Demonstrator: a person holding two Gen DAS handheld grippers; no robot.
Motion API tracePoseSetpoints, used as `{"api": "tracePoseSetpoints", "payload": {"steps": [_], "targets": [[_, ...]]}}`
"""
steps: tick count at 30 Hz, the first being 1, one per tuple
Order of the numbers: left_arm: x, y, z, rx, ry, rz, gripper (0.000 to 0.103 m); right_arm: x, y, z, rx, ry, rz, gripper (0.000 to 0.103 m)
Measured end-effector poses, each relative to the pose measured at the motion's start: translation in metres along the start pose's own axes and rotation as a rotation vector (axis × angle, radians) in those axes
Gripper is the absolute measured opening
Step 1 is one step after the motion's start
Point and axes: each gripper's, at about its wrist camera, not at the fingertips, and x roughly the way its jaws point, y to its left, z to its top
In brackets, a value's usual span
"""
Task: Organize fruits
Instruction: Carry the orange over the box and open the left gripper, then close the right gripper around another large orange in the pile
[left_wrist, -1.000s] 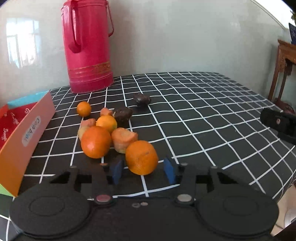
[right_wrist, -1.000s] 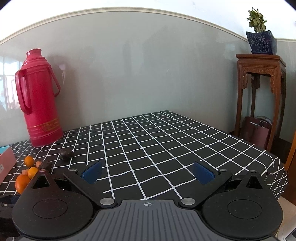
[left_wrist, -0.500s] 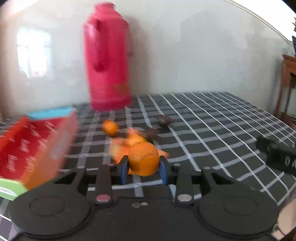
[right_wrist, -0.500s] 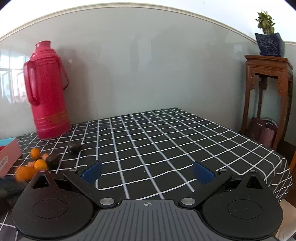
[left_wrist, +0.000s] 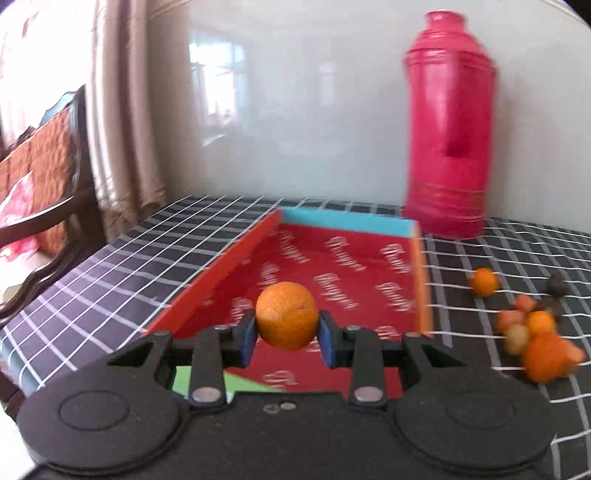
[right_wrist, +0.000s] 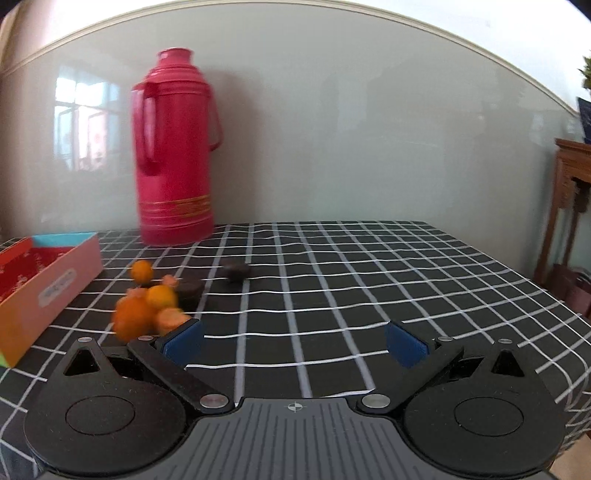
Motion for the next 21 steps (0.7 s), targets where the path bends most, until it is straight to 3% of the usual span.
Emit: {"api": "tracePoseSetpoints", "payload": {"steps": [5, 8, 12, 16, 21], "targets": [[0.001, 0.013, 0.0, -0.02, 0.027, 0.065, 0.03, 0.005, 0.021, 0.003, -0.037, -0.002, 0.059, 0.103], [-0.004, 0.018, 0.001, -0.036, 0.017, 0.086, 0.04, 0.006, 0.031, 0.004, -0.058, -0.006, 0.107, 0.103], [-0.018, 0.018, 0.001, -0.094, -0.014, 0.083, 0.079, 0.011, 0.049, 0.01, -0.095, -0.026, 0.187, 0.103], [-0.029, 0.03, 0.004, -0.138, -0.056, 0.091, 0.078, 0.022, 0.067, 0.017, -0.122, -0.045, 0.246, 0.103], [-0.027, 0.048, 0.005, -0.198, -0.053, 0.112, 0.08, 0.034, 0.079, 0.016, -0.117, -0.024, 0.289, 0.103]]}}
